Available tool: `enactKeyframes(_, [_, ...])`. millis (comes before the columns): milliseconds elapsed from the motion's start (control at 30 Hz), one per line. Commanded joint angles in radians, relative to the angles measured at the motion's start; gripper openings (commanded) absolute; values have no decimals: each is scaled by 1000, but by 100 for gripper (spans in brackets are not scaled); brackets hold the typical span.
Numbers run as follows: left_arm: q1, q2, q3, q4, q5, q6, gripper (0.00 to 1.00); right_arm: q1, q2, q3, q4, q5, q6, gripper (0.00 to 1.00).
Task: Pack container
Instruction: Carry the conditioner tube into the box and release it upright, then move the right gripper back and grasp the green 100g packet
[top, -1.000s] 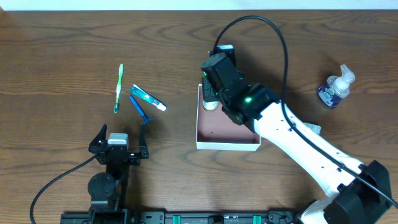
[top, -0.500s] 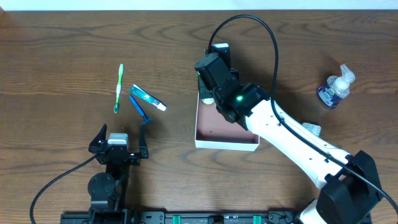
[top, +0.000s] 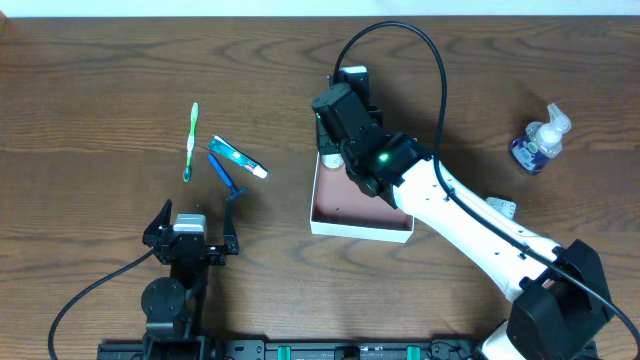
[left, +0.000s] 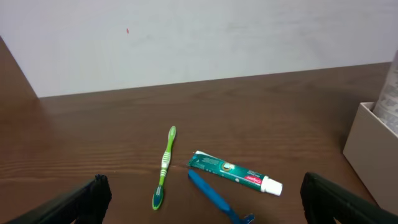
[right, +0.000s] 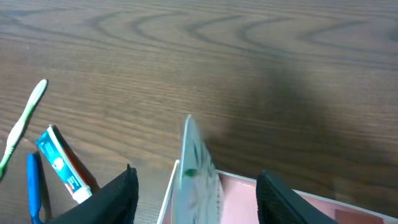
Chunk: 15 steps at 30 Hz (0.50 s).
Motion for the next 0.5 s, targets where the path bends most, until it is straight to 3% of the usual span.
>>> enactKeyframes(0, [5,-5,-14,-38,3,-6,98,23,-24,17,0,-6,-11,59])
enactKeyframes(100, [5,-5,-14,-38,3,-6,98,34,-74,17,-7,-16,-20,61])
enactKeyframes(267, [5,-5,-14,-38,3,-6,98,42,-230,18,-72,-20,-23,74])
enactKeyframes(467, [5,-5,-14,-38,3,-6,98,-35,-444,18,-317,-20,-21,77])
